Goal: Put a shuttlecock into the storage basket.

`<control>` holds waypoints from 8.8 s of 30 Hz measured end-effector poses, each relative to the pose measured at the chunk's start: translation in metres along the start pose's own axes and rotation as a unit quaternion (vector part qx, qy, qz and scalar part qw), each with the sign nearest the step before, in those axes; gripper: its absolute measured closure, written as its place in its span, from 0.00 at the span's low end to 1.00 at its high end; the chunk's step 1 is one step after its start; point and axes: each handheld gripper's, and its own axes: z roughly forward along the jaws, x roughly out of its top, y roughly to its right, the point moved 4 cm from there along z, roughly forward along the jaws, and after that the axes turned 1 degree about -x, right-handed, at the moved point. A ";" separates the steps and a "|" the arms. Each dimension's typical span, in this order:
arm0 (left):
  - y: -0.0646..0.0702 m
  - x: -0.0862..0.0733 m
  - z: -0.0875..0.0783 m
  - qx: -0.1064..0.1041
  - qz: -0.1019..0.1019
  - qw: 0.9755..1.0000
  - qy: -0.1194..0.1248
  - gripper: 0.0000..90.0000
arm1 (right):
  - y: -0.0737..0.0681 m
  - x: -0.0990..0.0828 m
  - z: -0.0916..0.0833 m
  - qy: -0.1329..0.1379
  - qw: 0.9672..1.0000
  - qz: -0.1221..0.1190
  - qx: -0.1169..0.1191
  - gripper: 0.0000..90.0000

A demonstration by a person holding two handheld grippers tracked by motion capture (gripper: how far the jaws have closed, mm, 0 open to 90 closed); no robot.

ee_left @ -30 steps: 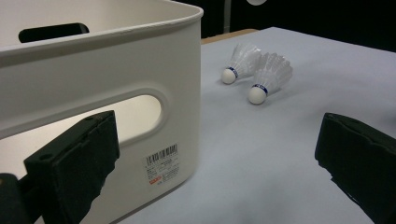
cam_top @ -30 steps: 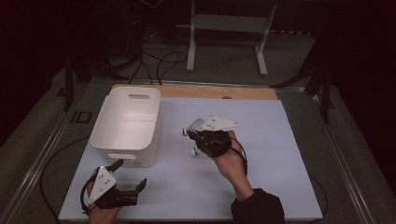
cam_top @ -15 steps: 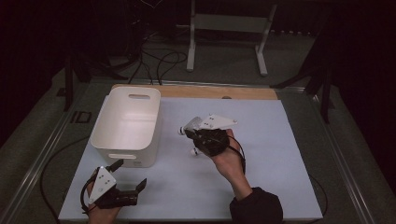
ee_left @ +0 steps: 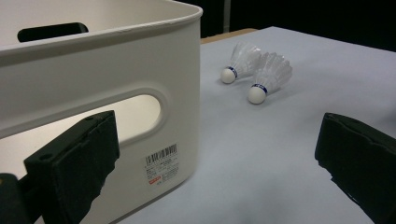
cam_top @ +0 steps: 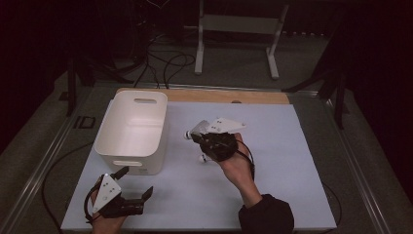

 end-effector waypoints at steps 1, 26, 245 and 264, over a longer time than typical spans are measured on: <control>0.000 0.000 0.000 0.000 0.000 1.000 0.000 0.00 | 0.000 0.000 0.000 0.000 1.000 0.000 0.001 0.96; 0.000 0.000 0.000 0.000 0.000 1.000 0.000 0.00 | -0.002 0.011 0.005 0.008 1.000 0.001 0.006 0.96; 0.000 0.000 0.000 0.001 0.006 1.000 -0.003 0.00 | -0.010 0.053 0.052 -0.007 1.000 -0.003 0.002 0.10; 0.000 0.000 0.000 0.000 0.006 1.000 -0.002 0.00 | -0.001 0.042 0.047 -0.010 1.000 0.005 -0.006 0.10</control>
